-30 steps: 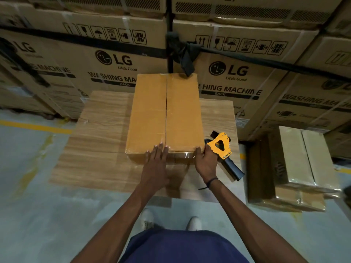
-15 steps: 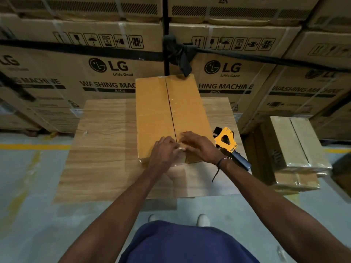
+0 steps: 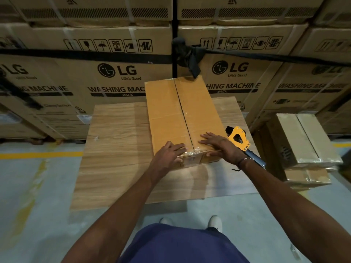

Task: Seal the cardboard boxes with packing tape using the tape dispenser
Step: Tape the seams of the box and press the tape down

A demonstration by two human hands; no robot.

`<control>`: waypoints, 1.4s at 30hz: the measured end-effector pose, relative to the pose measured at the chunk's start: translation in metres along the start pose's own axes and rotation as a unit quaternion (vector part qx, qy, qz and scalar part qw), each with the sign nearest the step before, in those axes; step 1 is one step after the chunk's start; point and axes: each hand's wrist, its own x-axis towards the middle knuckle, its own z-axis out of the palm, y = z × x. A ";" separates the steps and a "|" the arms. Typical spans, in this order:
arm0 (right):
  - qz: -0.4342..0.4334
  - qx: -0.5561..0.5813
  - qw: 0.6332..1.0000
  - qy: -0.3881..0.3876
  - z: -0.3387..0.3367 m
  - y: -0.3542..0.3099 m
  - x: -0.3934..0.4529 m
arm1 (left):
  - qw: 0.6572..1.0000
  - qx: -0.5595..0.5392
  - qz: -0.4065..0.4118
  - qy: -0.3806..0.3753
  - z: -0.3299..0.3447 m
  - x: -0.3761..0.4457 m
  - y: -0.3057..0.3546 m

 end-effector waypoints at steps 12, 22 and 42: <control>0.017 -0.081 0.996 0.035 -0.008 0.001 -0.008 | 0.996 0.003 -0.057 0.071 -0.010 -0.009 0.010; -0.018 -0.134 0.990 -0.049 -0.015 0.020 0.009 | 0.998 0.046 0.025 -0.039 0.013 0.020 0.007; 0.309 0.304 0.827 0.358 0.028 -0.002 0.018 | 0.742 -0.325 -0.422 0.407 0.026 -0.002 0.036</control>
